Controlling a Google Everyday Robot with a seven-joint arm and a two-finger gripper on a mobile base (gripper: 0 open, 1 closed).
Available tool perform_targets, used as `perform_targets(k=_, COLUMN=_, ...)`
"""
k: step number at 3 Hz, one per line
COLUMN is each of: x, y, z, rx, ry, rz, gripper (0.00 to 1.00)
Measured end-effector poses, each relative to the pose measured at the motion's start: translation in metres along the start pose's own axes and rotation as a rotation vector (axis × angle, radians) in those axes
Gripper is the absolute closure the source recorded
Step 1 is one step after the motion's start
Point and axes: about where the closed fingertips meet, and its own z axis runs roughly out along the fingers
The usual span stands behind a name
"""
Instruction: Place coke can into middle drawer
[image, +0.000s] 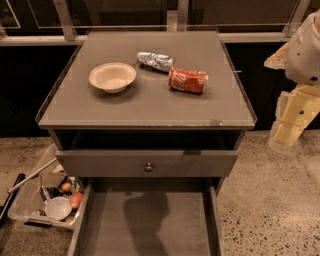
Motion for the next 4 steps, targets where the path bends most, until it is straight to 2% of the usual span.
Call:
perform_targets(k=1, x=-0.003, y=-0.002, z=-0.001, rx=0.009, ry=-0.009, rz=-0.003, gripper=0.0)
perform_targets(k=2, x=-0.02, y=-0.018, z=0.006, rx=0.02, ry=-0.041, rz=-0.014, gripper=0.0)
perform_targets(k=4, x=-0.055, y=-0.067, z=0.022, rx=0.064, ry=-0.143, rz=-0.068, gripper=0.0)
